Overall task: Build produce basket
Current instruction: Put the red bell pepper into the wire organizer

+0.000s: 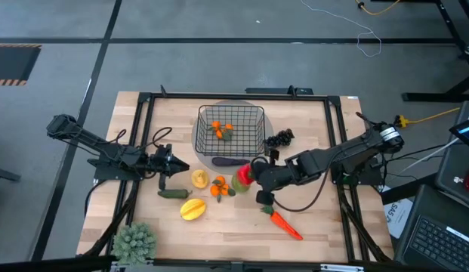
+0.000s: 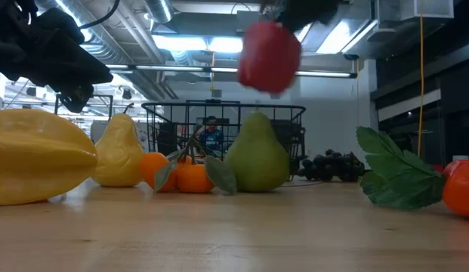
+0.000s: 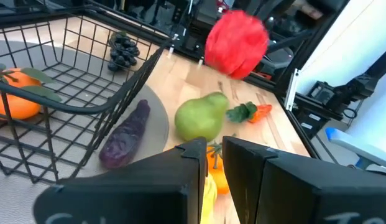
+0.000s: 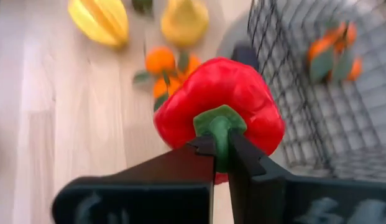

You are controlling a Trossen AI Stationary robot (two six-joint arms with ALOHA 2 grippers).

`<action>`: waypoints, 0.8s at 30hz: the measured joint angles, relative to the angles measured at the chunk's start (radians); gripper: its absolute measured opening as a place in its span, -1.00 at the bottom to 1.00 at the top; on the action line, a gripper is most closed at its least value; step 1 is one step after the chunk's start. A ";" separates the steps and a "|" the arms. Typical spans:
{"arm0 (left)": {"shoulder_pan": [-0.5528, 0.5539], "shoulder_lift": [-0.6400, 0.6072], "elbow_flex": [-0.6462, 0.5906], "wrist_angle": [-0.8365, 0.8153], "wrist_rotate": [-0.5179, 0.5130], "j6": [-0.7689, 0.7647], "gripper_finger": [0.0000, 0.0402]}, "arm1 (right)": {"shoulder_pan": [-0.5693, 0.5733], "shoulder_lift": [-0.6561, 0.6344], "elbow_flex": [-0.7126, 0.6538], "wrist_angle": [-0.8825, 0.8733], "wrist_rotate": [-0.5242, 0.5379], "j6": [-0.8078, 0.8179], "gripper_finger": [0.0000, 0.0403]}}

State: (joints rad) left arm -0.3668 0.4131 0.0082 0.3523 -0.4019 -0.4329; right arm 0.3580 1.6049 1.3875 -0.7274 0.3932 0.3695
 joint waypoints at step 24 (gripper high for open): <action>0.000 0.000 0.000 0.000 -0.001 0.000 -0.79 | -0.167 -0.001 0.227 -0.020 0.226 -0.357 -0.97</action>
State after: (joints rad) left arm -0.3668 0.4129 0.0082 0.3523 -0.4030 -0.4333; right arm 0.1912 1.6039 1.6149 -0.7478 0.6193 0.0124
